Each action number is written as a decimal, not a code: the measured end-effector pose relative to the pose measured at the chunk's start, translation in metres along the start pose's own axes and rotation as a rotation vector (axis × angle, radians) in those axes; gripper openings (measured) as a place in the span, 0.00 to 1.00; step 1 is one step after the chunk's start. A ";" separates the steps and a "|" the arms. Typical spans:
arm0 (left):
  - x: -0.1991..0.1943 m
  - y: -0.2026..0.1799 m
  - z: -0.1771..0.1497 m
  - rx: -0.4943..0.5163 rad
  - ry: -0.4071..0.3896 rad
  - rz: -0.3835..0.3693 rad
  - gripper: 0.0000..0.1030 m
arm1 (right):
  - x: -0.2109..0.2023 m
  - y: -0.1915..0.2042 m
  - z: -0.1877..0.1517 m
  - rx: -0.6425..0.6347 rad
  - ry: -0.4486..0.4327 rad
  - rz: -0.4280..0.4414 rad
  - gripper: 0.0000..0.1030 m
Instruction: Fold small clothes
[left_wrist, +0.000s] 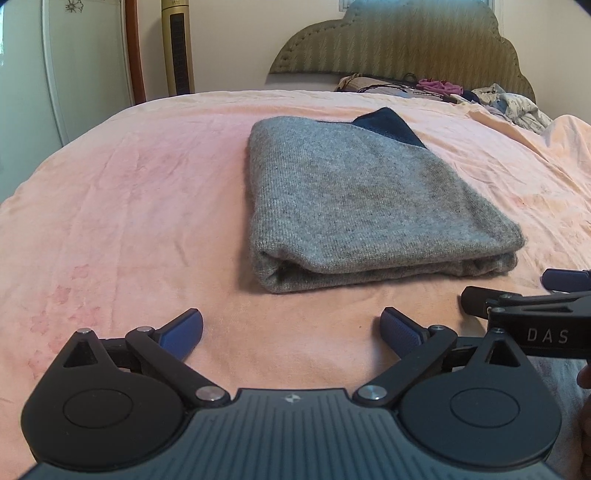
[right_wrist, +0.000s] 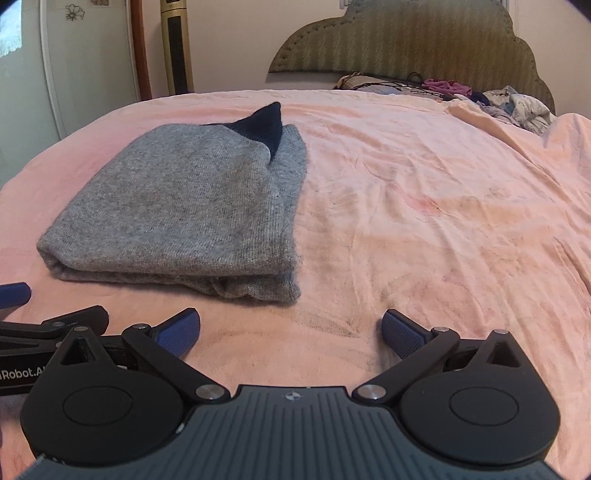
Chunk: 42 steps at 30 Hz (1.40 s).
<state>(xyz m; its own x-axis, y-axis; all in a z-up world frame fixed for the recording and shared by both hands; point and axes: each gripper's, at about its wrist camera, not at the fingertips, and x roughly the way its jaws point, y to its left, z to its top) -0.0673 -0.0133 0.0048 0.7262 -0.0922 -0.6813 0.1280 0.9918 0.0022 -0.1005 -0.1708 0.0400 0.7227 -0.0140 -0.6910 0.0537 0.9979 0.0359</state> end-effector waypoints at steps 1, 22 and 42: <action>0.000 0.000 0.000 0.001 0.001 0.002 1.00 | 0.000 0.000 0.000 -0.003 -0.002 0.001 1.00; 0.002 0.001 0.003 -0.002 0.011 -0.003 1.00 | -0.001 -0.002 -0.001 -0.009 -0.009 0.014 1.00; 0.001 0.003 0.001 -0.017 -0.001 -0.002 1.00 | -0.001 -0.002 -0.001 -0.009 -0.009 0.013 1.00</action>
<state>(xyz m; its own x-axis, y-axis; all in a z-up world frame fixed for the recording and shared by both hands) -0.0654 -0.0107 0.0046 0.7268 -0.0940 -0.6804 0.1178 0.9930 -0.0113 -0.1021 -0.1726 0.0394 0.7296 -0.0011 -0.6839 0.0376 0.9986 0.0385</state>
